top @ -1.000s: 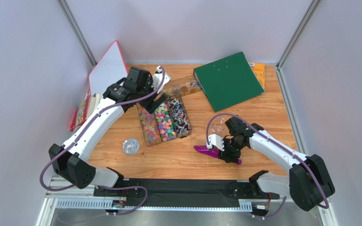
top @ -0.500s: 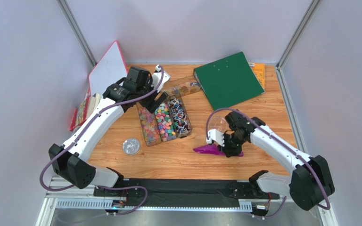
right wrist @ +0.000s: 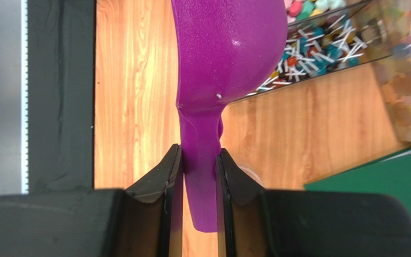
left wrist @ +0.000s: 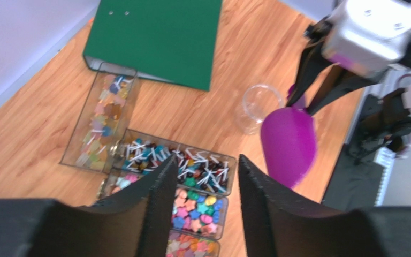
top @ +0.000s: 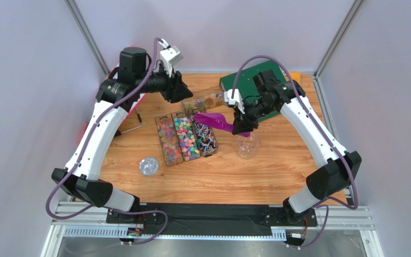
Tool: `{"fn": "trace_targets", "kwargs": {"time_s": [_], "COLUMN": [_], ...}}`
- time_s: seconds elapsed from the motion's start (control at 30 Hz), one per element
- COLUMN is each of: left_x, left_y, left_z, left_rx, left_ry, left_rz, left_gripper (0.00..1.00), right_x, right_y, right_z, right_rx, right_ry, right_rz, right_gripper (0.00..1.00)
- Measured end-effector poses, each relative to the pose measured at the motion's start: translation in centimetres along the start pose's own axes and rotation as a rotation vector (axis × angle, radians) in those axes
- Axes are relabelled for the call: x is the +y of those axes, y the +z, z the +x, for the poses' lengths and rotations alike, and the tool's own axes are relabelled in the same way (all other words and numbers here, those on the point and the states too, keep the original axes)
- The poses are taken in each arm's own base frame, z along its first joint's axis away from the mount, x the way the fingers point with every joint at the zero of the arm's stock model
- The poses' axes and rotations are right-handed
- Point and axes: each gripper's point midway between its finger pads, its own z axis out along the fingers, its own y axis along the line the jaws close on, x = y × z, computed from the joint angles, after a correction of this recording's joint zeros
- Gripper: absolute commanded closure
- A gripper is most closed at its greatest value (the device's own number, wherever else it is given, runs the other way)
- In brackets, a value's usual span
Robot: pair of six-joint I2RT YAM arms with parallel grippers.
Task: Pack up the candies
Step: Pick up the spatula from the center of the board.
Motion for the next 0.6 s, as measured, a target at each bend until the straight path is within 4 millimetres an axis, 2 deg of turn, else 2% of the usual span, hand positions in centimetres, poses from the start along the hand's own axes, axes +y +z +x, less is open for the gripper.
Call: {"fn": "trace_targets", "kwargs": {"time_s": [0.07,0.23,0.37,0.5,0.6], "left_x": [-0.2,-1.9,-3.6,-4.1,-4.1], "left_y": [-0.6,-0.9,-0.5,0.1,0.1], "left_z": [-0.7,0.1,2.5,5.2,5.7], "left_rx": [-0.03,-0.027,0.012,0.068,0.08], "left_ry": [-0.019,-0.064,-0.126,-0.195,-0.206], "left_rz": [0.043,0.163,0.273,0.308,0.31], "left_gripper": [0.4,0.36,0.35,0.35,0.35], "right_x": [0.0,0.2,0.1,-0.9,-1.5], "right_y": [0.3,0.0,-0.1,0.2,0.4], "right_z": [0.8,2.1,1.9,1.2,1.1], "right_rx": [0.008,0.012,-0.005,-0.022,-0.025], "right_ry": [0.033,0.089,0.095,0.085,0.087], "right_rz": [-0.019,-0.03,-0.038,-0.042,-0.046], "right_gripper": [1.0,1.0,1.0,1.0,1.0]}}
